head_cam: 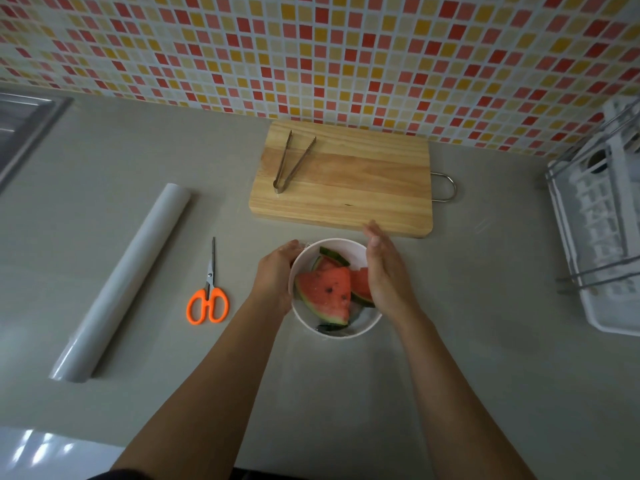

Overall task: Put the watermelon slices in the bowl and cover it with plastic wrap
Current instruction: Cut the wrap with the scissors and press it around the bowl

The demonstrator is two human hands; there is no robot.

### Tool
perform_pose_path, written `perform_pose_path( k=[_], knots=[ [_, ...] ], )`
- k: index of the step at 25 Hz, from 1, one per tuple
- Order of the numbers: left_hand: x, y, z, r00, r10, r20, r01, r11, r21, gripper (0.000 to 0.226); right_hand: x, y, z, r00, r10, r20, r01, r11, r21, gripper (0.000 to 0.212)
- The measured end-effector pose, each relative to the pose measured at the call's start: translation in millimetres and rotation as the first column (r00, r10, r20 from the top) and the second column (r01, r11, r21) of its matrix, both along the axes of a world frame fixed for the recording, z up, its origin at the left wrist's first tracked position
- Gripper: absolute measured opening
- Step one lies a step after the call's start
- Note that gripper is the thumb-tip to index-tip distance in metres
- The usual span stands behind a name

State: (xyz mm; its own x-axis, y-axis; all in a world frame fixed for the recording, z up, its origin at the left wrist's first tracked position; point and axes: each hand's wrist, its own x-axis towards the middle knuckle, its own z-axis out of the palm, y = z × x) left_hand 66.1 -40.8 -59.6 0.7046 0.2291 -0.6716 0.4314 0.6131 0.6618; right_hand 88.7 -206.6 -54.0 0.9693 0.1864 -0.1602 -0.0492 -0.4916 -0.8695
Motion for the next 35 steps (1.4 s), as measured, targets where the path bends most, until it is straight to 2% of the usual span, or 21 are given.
perform_pose_path(
  k=[2,4,6,8,10,13,14,16,17,19,21,23,24,25,27,28,31,33,35],
  knots=[
    [1.8,-1.1,-1.2,0.999,0.035,-0.014,-0.036,0.998,-0.042,0.009,3.7,1.3,-0.8,0.996,0.01,-0.091,0.003,0.989,0.146,0.058],
    [2.4,-0.7,-2.3,0.992,0.096,-0.082,-0.097,0.995,-0.009,0.009,4.2,3.3,-2.2,0.99,-0.035,-0.136,0.057,0.985,0.161,0.059],
    [1.0,1.1,-5.4,0.987,0.123,-0.103,-0.111,0.987,0.117,0.013,4.3,4.8,-1.8,0.984,-0.093,-0.153,0.116,0.982,0.149,0.058],
    [-1.1,4.4,-10.4,0.99,0.084,-0.11,-0.042,0.941,0.335,0.015,6.1,5.7,-0.4,0.971,-0.135,-0.196,0.165,0.976,0.144,0.061],
    [-1.7,10.9,-11.9,0.988,0.014,-0.153,0.074,0.83,0.553,0.015,7.5,6.6,0.4,0.961,-0.156,-0.227,0.182,0.978,0.102,0.068],
    [-2.7,19.7,-12.1,0.971,-0.096,-0.217,0.229,0.62,0.75,0.033,8.0,7.8,-0.8,0.96,-0.166,-0.224,0.173,0.985,0.014,0.086],
    [-4.9,21.8,-12.8,0.969,-0.104,-0.223,0.244,0.526,0.815,0.04,7.8,7.2,-1.4,0.963,-0.156,-0.221,0.161,0.987,0.005,0.09],
    [-9.7,26.3,-13.1,0.984,-0.102,-0.143,0.17,0.345,0.923,0.047,8.3,4.0,-0.9,0.97,-0.138,-0.201,0.145,0.989,0.021,0.092],
    [-10.7,30.0,-11.8,0.992,-0.093,-0.083,0.107,0.297,0.949,0.048,9.5,1.2,0.4,0.972,-0.149,-0.183,0.16,0.986,0.049,0.09],
    [-9.1,39.8,-6.0,0.998,-0.055,-0.033,0.049,0.311,0.949,0.045,12.1,-4.5,4.6,0.972,-0.177,-0.152,0.198,0.972,0.13,0.083],
    [-9.3,46.1,0.5,0.997,-0.002,-0.071,0.068,0.331,0.941,0.035,12.8,-7.3,5.8,0.98,-0.143,-0.137,0.168,0.968,0.189,0.075],
    [-15.4,43.1,9.1,0.998,-0.044,0.045,-0.028,0.334,0.942,0.034,9.3,-5.0,2.9,0.99,-0.086,-0.116,0.11,0.969,0.219,0.065],
    [-18.9,37.4,14.8,0.972,-0.163,0.17,-0.099,0.37,0.924,0.04,7.0,-2.6,0.7,0.992,-0.07,-0.106,0.094,0.967,0.237,0.059],
    [-21.0,30.2,18.4,0.903,-0.335,0.27,-0.115,0.417,0.902,0.046,5.1,0.0,-1.9,0.993,-0.068,-0.101,0.092,0.962,0.258,0.052],
    [-21.2,18.6,14.4,0.731,-0.622,0.281,0.03,0.441,0.897,0.05,2.8,4.0,-6.9,0.989,-0.081,-0.124,0.114,0.95,0.289,0.043],
    [-19.7,16.3,9.4,0.693,-0.68,0.237,0.137,0.448,0.884,0.049,2.5,5.4,-8.2,0.985,-0.089,-0.146,0.13,0.945,0.301,0.041],
    [-18.1,14.9,-4.4,0.756,-0.63,0.18,0.342,0.613,0.712,0.049,4.6,7.4,-10.3,0.969,-0.129,-0.209,0.191,0.93,0.313,0.041],
    [-17.6,13.9,-9.5,0.806,-0.558,0.196,0.353,0.72,0.597,0.05,6.0,8.4,-11.0,0.963,-0.155,-0.22,0.219,0.925,0.31,0.039],
    [-15.6,11.9,-11.0,0.838,-0.506,0.204,0.343,0.779,0.525,0.053,6.1,9.6,-12.4,0.958,-0.179,-0.222,0.243,0.919,0.311,0.038]
  ],
)
